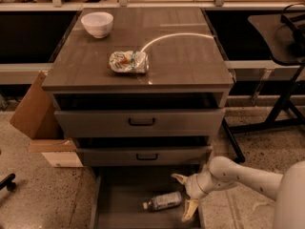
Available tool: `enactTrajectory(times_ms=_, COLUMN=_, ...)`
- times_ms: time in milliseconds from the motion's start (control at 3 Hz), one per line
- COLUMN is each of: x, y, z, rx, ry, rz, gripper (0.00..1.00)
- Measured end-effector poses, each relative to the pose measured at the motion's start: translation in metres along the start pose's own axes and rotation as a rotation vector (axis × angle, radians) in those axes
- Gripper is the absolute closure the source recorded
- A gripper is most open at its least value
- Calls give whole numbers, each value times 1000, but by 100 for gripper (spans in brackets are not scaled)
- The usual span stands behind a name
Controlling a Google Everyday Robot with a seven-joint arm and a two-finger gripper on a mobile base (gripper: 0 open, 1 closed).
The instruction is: Pick blue plastic bottle from bottom drawer and place on counter
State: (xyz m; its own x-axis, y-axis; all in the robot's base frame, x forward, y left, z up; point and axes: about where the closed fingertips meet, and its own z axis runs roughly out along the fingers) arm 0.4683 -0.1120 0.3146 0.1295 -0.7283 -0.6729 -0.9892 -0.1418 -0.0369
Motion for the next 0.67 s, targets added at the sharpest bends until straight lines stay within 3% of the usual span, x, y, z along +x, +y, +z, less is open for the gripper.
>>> enactTrajectory(times_ms=333, x=27, y=-10, z=56, rx=-31, ry=-13, rz=15, gripper=0)
enactTrajectory(times_ms=667, x=27, y=-10, z=56, rx=-31, ry=-13, rz=15, gripper=0)
